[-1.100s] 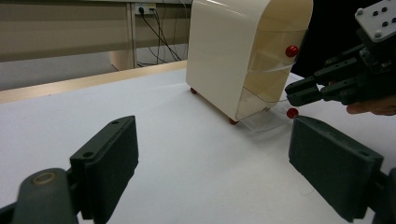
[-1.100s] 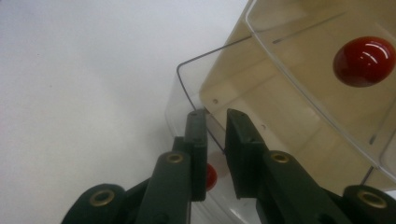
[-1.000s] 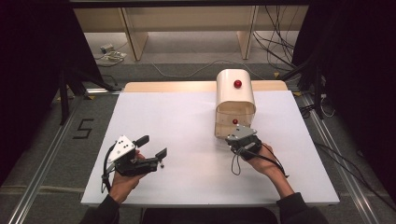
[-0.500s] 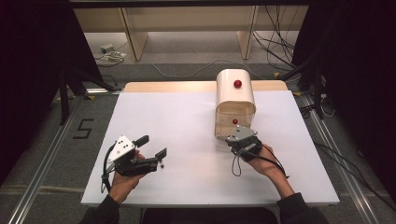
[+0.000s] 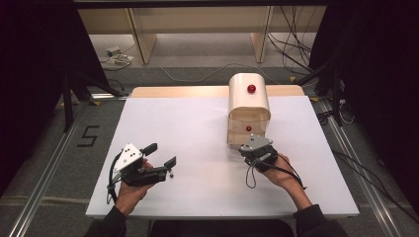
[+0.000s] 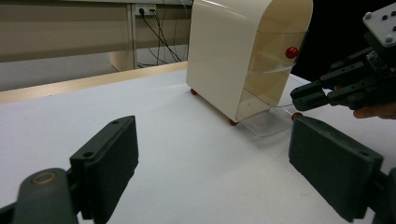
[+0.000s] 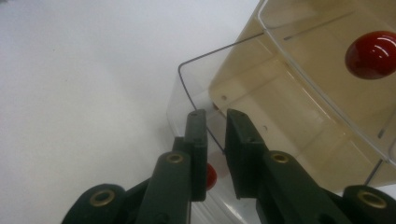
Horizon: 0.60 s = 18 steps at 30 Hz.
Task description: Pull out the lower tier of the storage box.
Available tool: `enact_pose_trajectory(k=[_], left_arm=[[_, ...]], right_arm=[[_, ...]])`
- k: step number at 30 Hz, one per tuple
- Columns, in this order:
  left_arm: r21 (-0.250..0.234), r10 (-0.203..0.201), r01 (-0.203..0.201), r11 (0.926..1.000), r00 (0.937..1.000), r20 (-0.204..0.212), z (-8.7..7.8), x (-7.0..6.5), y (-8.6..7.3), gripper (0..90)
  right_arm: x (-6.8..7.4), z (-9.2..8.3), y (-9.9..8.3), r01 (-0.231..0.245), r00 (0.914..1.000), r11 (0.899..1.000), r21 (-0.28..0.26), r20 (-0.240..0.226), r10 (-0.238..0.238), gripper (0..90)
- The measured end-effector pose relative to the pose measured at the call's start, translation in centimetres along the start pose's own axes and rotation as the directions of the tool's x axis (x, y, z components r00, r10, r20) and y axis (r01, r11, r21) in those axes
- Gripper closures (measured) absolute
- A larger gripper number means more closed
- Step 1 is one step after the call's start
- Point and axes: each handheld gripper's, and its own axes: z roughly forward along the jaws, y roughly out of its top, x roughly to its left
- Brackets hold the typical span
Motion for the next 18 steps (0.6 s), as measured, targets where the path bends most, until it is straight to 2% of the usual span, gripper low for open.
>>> enact_pose_trajectory(k=[18], left_arm=[[-0.001, 0.000, 0.000, 1.0000, 1.0000, -0.001, -0.04, 0.00, 0.02, 15.8]], right_arm=[[0.12, -0.19, -0.07, 0.007, 1.0000, 1.000, -0.001, -0.006, -0.007, 78.9]])
